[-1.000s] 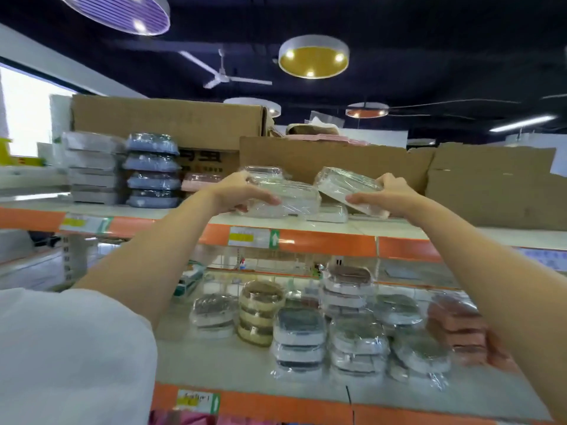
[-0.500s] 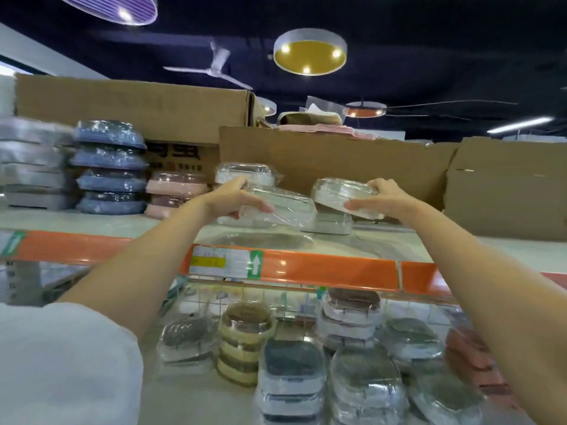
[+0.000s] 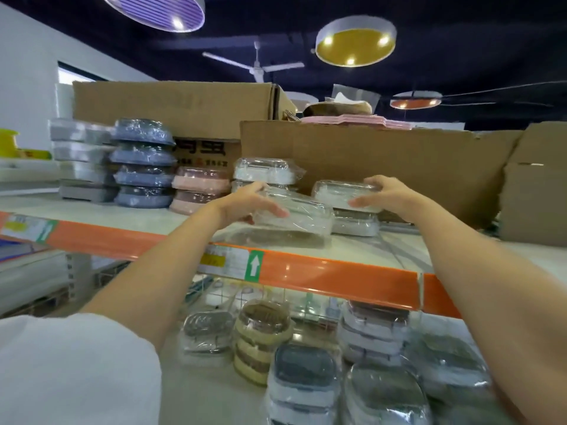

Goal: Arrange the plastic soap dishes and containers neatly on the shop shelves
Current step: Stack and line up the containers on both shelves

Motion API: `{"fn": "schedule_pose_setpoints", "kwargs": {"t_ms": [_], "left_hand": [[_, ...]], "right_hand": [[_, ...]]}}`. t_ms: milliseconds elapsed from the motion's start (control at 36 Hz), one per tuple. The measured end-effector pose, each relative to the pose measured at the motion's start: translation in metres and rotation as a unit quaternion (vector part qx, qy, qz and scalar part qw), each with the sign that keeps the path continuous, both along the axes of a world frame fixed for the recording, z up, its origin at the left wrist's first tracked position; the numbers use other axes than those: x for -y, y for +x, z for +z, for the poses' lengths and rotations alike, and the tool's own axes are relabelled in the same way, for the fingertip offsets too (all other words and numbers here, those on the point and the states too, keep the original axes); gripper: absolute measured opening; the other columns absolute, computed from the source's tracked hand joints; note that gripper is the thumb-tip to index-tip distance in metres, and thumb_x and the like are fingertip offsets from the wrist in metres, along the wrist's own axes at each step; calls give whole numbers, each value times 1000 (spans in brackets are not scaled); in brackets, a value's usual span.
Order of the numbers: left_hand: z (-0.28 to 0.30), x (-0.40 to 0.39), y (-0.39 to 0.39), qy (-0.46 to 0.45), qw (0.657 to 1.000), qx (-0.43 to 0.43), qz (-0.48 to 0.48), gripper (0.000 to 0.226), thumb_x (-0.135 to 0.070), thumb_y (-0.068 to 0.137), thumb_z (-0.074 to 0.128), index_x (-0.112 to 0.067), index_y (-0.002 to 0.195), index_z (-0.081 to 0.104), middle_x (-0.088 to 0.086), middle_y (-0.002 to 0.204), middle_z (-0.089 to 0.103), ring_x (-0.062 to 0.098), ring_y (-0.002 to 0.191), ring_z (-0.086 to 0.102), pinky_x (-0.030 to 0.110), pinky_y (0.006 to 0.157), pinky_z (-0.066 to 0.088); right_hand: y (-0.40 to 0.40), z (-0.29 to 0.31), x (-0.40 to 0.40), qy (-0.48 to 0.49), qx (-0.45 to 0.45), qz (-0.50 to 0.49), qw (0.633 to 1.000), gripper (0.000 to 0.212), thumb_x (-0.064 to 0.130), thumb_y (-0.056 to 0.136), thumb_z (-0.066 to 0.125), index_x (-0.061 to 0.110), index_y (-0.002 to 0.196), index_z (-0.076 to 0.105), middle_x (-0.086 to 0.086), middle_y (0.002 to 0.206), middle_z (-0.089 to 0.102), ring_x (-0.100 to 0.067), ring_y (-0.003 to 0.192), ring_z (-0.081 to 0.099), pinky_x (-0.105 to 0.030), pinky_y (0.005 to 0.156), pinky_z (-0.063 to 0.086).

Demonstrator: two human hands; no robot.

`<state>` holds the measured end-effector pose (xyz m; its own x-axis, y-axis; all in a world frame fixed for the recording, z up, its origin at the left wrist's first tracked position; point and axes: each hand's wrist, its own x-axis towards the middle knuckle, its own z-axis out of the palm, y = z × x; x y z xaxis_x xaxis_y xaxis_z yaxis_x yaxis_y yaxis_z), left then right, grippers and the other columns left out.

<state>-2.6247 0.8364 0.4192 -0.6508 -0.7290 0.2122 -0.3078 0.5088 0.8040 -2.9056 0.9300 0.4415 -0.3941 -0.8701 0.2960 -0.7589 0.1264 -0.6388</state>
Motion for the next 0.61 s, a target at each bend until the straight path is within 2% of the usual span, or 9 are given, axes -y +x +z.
{"fn": "schedule_pose_setpoints", "kwargs": {"t_ms": [83, 139, 278, 389, 472, 528, 556, 611], "left_hand": [[0, -3, 2, -5, 1000, 9, 1, 113, -51, 43, 76, -16, 141, 32, 0, 132, 37, 12, 107, 45, 27, 77, 45], [0, -4, 5, -5, 1000, 12, 0, 115, -54, 38, 74, -18, 139, 33, -3, 124, 36, 7, 100, 46, 27, 80, 44], [-2, -5, 4, -3, 1000, 12, -3, 89, -42, 55, 74, -18, 133, 38, -4, 115, 41, 10, 100, 49, 30, 78, 44], [-1, -6, 3, 3, 1000, 16, 0, 93, -43, 57, 74, -17, 137, 35, -1, 125, 38, 19, 112, 50, 32, 79, 45], [-1, -6, 0, 2, 1000, 6, 0, 93, -42, 61, 75, -17, 140, 32, -3, 126, 34, 15, 111, 45, 28, 80, 45], [2, -7, -3, 8, 1000, -12, -6, 90, -37, 70, 77, -18, 143, 28, -5, 127, 32, 11, 109, 41, 21, 73, 42], [4, -10, -6, 14, 1000, -21, -13, 89, -36, 70, 77, -18, 142, 29, -5, 127, 34, 10, 106, 42, 20, 71, 41], [9, -13, -13, 21, 999, -31, -30, 81, -39, 60, 78, -21, 127, 36, -3, 122, 45, 9, 100, 47, 25, 74, 40]], "right_hand": [[0, -6, -1, 14, -22, 23, 999, 83, 44, 80, 74, 22, 148, 33, -3, 153, 31, -25, 138, 34, -44, 113, 31], [2, -8, 0, 32, -50, 24, 998, 80, 46, 83, 70, 25, 149, 30, -5, 152, 32, -25, 138, 33, -44, 113, 30], [8, -8, 0, 45, -87, 21, 995, 78, 46, 87, 64, 25, 151, 24, -7, 154, 29, -27, 137, 36, -42, 111, 31], [10, -9, 0, 33, -108, 13, 994, 81, 45, 87, 64, 19, 152, 23, -9, 155, 27, -27, 136, 36, -40, 110, 31], [11, -10, 2, 31, -112, 11, 993, 82, 46, 87, 65, 18, 152, 22, -9, 156, 25, -29, 138, 33, -41, 112, 29], [11, -10, 3, 35, -107, 12, 994, 84, 47, 86, 65, 17, 152, 21, -9, 157, 21, -29, 140, 30, -43, 113, 28], [11, -10, 3, 38, -105, 8, 994, 85, 47, 87, 64, 17, 153, 20, -8, 159, 18, -29, 142, 28, -43, 115, 27], [11, -9, 2, 31, -115, -8, 993, 83, 46, 89, 61, 15, 153, 18, -8, 160, 12, -28, 144, 22, -44, 117, 23]]}}
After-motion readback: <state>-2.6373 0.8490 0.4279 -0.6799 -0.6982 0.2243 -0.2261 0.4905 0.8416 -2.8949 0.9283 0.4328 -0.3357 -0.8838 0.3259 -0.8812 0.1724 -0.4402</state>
